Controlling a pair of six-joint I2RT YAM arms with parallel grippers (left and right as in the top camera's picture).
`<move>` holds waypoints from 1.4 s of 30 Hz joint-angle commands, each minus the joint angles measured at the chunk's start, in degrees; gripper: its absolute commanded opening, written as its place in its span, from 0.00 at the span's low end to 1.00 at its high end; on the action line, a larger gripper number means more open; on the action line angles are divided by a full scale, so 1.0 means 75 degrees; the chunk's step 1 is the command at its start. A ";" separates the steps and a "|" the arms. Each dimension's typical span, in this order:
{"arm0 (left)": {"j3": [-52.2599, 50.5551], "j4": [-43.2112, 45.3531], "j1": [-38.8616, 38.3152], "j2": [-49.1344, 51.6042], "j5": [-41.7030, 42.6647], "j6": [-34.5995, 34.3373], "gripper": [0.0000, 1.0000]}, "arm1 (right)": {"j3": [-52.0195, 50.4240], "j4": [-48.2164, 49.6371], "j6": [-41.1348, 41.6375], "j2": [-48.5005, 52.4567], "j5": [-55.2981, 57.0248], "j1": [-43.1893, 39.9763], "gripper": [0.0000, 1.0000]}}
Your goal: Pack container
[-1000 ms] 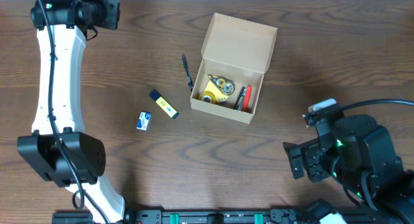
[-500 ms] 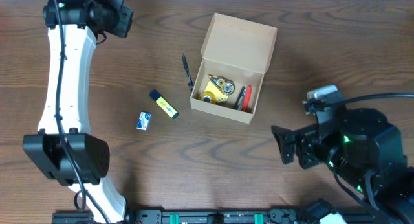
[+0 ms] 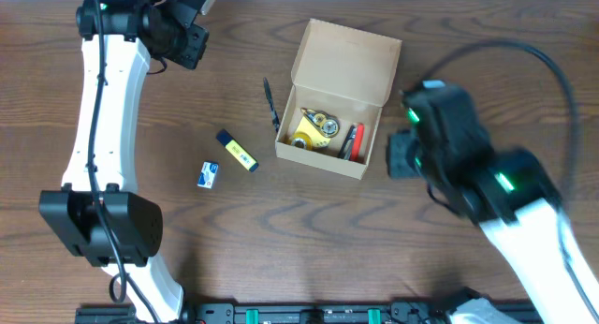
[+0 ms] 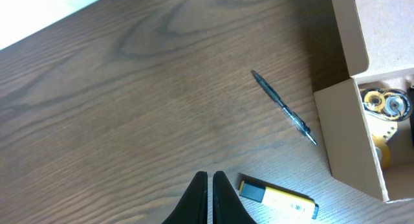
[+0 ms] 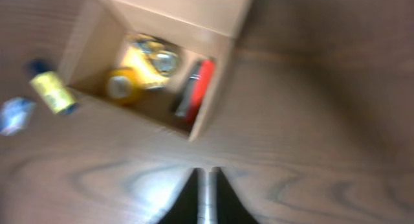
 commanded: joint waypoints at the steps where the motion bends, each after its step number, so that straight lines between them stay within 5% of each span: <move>1: 0.0154 -0.0061 -0.0052 0.0169 0.0125 0.0038 0.06 | -0.0058 0.0122 0.0781 0.0801 0.0329 -0.0711 0.01; 16: -0.2396 0.1023 -0.0079 0.0178 0.1804 -0.0536 0.06 | -0.0061 0.1061 0.1204 0.3430 -0.1122 -0.3311 0.01; 26: -0.3824 0.1883 -0.0822 0.0178 0.2247 -0.1125 0.06 | -0.0058 0.2363 0.0224 0.4794 -0.3815 -0.3316 0.02; 32: -0.4774 0.3028 -0.0912 0.0178 0.2943 -0.2049 0.06 | -0.0117 0.2509 0.0201 0.4940 -0.4077 -0.3299 0.01; 42: -0.5042 0.3311 -0.1233 0.0178 0.3786 -0.2130 0.06 | -0.0117 0.3375 0.0102 0.4940 -0.4797 -0.3054 0.02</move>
